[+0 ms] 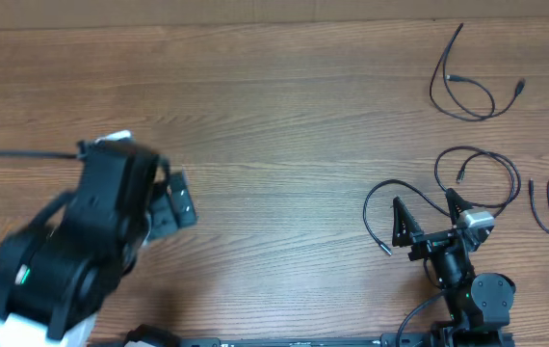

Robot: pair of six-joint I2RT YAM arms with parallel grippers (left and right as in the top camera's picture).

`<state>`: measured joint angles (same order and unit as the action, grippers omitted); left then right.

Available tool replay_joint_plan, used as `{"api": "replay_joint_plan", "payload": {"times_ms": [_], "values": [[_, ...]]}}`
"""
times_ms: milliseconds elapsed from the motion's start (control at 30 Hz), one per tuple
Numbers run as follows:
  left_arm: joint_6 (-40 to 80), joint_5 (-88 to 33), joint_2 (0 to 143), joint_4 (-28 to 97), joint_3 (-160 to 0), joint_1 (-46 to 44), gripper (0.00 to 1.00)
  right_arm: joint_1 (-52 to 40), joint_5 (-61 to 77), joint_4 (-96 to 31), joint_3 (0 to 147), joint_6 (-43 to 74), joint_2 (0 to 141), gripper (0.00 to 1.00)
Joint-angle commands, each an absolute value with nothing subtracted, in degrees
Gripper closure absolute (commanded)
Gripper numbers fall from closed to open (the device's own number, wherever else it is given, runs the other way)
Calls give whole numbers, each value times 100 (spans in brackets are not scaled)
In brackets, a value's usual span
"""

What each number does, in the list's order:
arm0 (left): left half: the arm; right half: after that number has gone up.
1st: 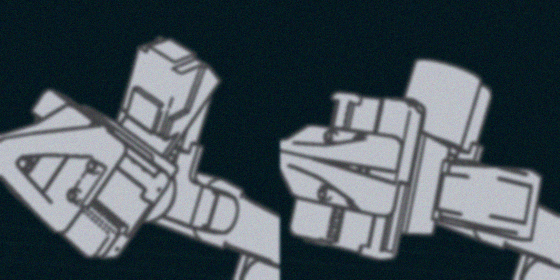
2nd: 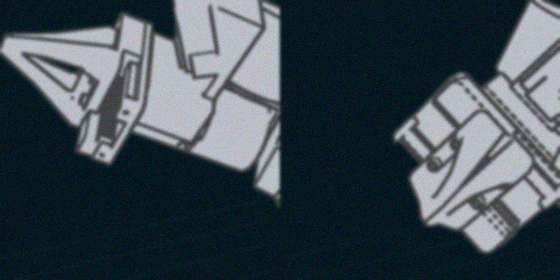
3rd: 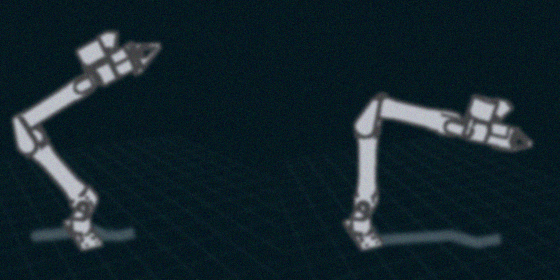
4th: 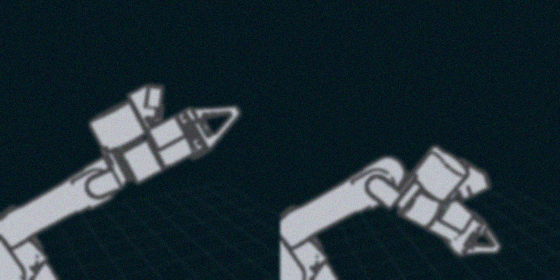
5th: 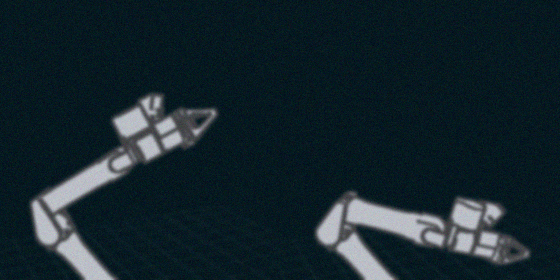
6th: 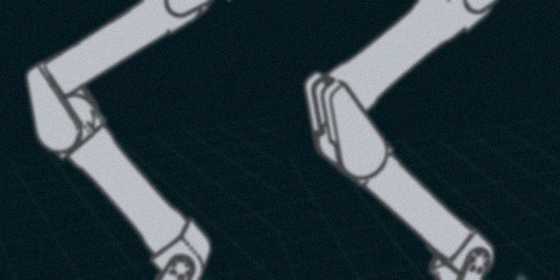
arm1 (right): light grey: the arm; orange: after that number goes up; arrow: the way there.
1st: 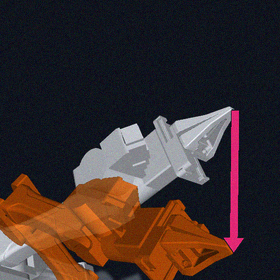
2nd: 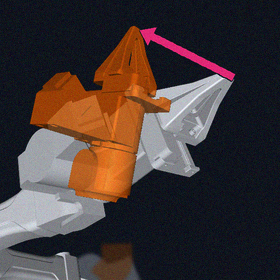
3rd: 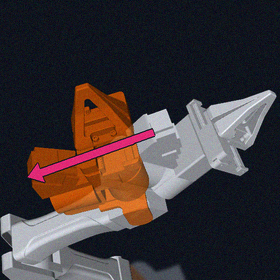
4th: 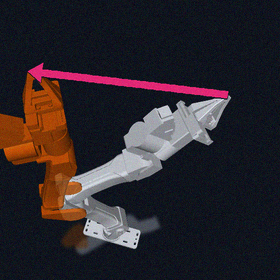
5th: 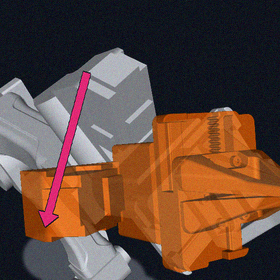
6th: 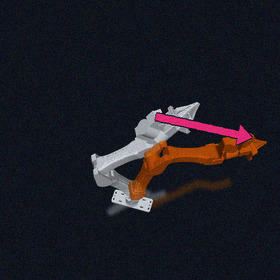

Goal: Untangle cables

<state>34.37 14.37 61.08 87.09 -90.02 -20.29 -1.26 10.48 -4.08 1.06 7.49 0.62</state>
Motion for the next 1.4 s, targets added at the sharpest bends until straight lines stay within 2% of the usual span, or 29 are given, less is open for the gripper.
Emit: {"api": "replay_joint_plan", "payload": {"times_ms": [0, 133, 400, 733, 1033, 1367], "values": [[3474, 1367, 5516, 8715, -9004, -2075, 0, -143, 1028, -379, 45, 720, 16, 0], [3472, 917, 4840, 8715, -9006, -2075, 0, -143, 1028, -379, 45, 720, 16, 0], [3470, 893, 3533, 8969, -8895, -1940, 0, -143, 1028, -379, 45, 720, 16, 0], [3463, 478, 1500, 8875, -7321, -1579, 0, -143, 1028, -379, 45, 720, 16, 0], [2375, -429, 211, 7760, -5780, -1341, 0, -143, 1028, -379, 45, 720, 16, 0], [1767, -624, 23, 6427, -5085, -1341, 0, -143, 1028, -379, 45, 720, 16, 0]]}}
